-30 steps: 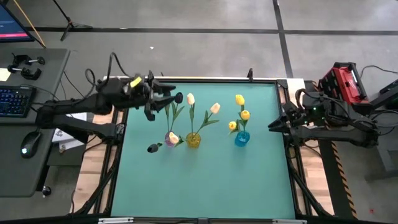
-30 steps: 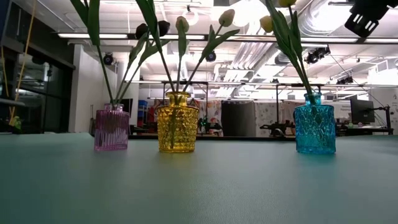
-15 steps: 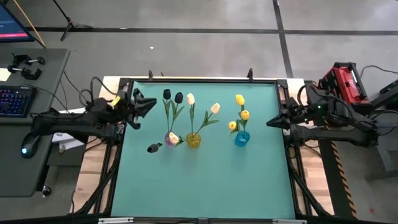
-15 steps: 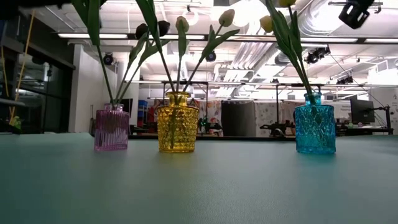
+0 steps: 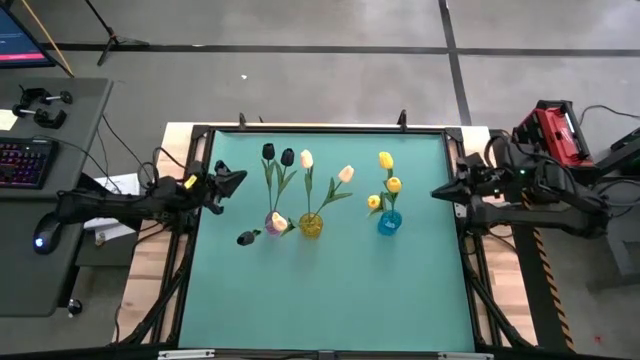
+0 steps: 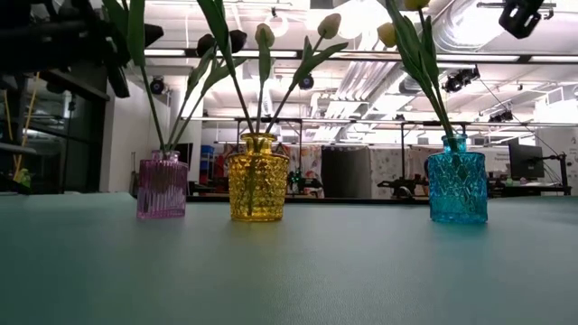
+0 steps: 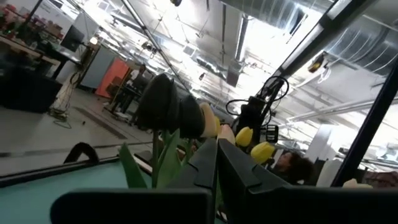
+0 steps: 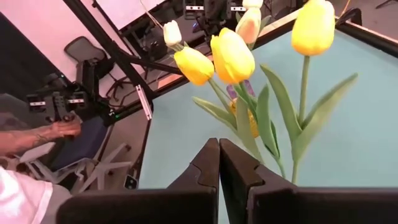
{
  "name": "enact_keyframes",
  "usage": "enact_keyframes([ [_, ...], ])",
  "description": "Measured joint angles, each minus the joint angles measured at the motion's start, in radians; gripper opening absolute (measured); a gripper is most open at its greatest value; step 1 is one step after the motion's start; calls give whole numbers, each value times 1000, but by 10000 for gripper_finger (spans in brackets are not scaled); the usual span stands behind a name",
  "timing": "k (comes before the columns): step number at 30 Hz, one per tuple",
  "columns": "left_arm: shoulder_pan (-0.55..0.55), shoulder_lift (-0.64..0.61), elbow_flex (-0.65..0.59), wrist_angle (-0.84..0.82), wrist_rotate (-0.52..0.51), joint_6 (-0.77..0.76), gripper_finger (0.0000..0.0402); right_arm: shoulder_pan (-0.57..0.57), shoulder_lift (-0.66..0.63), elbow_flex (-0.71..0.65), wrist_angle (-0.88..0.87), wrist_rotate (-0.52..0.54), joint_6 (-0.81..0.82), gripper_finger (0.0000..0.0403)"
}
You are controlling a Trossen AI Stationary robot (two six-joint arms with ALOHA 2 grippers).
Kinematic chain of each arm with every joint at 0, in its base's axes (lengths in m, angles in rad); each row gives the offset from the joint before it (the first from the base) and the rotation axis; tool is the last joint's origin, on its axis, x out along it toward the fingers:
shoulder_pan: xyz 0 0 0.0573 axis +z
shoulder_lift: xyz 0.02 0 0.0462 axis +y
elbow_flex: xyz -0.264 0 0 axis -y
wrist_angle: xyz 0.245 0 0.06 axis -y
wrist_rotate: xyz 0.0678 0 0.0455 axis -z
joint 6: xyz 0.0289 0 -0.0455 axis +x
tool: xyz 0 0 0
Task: Sort flowers into vase by color
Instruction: Return to Home Position
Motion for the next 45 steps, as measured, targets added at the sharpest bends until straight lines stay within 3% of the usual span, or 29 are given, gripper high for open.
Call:
enact_keyframes([
  [7, 0, -4, 0, 2, -27, -42, 0, 0, -145, -98, 33, 11, 11, 0],
  [12, -1, -4, 0, 2, -22, -53, 0, 0, -239, -345, 469, 9, 21, 0],
  [17, -1, -3, 0, -8, -22, -34, 0, 0, -225, -631, 995, -42, 74, 0],
  [23, -1, -3, 0, -9, -21, -41, 0, 42, -219, -805, 1280, -27, 110, 0],
  [28, -1, -3, 0, -8, -20, -41, 0, 106, -219, -853, 1306, 15, 62, 0],
  [41, -1, -14, 0, -39, -20, -42, 0, 158, -219, -855, 1036, 72, 44, 0],
  [45, -1, -45, 1, -122, -20, -42, 0, 158, -219, -855, 943, 72, 44, 0],
])
